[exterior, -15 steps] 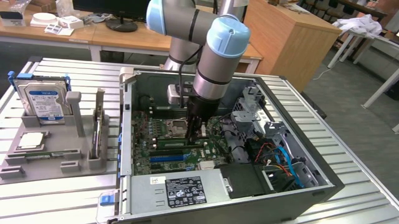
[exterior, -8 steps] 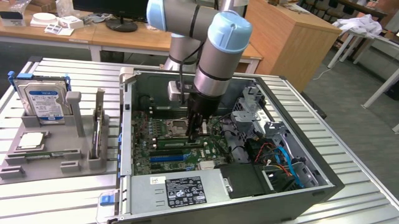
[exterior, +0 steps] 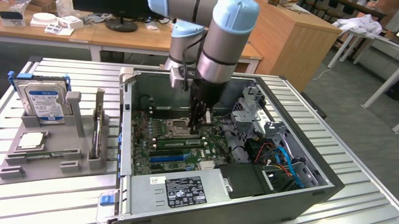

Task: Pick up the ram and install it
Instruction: 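Insert the ram into the slot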

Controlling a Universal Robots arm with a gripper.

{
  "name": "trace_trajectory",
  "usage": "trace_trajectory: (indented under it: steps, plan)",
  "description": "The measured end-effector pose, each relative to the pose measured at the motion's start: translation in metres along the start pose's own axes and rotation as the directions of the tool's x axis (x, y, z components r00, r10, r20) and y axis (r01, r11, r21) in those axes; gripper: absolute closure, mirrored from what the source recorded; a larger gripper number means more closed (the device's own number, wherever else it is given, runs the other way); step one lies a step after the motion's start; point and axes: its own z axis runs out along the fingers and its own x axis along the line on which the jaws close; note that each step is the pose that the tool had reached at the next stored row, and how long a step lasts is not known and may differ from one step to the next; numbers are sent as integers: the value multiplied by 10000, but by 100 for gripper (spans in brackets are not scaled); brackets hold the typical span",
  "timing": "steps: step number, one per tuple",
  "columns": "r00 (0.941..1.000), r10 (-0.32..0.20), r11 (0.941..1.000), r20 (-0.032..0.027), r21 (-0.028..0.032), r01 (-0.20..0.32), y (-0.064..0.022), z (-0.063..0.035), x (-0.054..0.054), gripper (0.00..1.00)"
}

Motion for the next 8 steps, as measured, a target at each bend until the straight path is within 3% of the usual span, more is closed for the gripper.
trace_trajectory:
  steps: [8]
  plan:
    - [10000,0,10000,-2,-1,0,17,-362,-8,69]
